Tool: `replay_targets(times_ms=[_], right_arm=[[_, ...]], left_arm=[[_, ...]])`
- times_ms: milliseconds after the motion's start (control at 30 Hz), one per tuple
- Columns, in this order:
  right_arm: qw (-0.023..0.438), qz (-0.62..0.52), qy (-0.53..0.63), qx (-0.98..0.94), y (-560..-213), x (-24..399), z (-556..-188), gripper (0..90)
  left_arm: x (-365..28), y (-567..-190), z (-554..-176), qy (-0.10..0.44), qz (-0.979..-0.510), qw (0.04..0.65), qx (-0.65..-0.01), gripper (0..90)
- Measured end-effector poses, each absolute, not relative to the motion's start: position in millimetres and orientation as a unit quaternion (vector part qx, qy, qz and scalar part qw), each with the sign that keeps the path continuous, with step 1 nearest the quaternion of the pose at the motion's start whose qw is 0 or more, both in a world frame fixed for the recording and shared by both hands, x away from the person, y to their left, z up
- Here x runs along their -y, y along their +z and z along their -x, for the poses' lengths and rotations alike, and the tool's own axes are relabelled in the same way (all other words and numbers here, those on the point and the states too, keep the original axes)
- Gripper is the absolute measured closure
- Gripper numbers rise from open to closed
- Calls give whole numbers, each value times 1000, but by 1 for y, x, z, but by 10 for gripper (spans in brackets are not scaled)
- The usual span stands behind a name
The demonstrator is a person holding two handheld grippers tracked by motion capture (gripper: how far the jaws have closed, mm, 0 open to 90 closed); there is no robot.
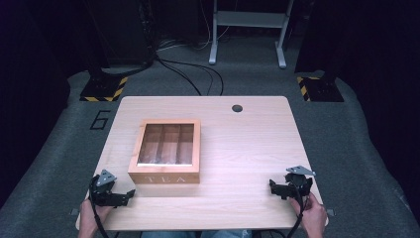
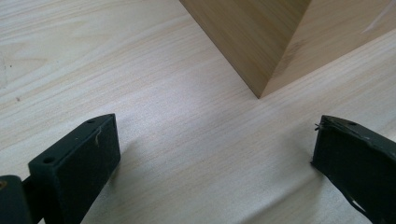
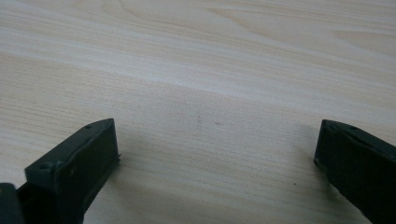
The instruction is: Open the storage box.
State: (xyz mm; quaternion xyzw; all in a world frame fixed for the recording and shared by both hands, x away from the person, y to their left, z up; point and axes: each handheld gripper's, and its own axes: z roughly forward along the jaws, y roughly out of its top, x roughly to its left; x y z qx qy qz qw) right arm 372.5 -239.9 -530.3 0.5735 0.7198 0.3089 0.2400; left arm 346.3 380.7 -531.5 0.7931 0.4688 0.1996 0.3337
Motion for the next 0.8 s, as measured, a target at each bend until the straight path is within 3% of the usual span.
replay_targets(times_ms=[800], right_arm=[[239, -573, 309, -720, -530, 240, -372, 0]], left_arm=[[-372, -492, -341, 215, -770, 409, -440, 1]])
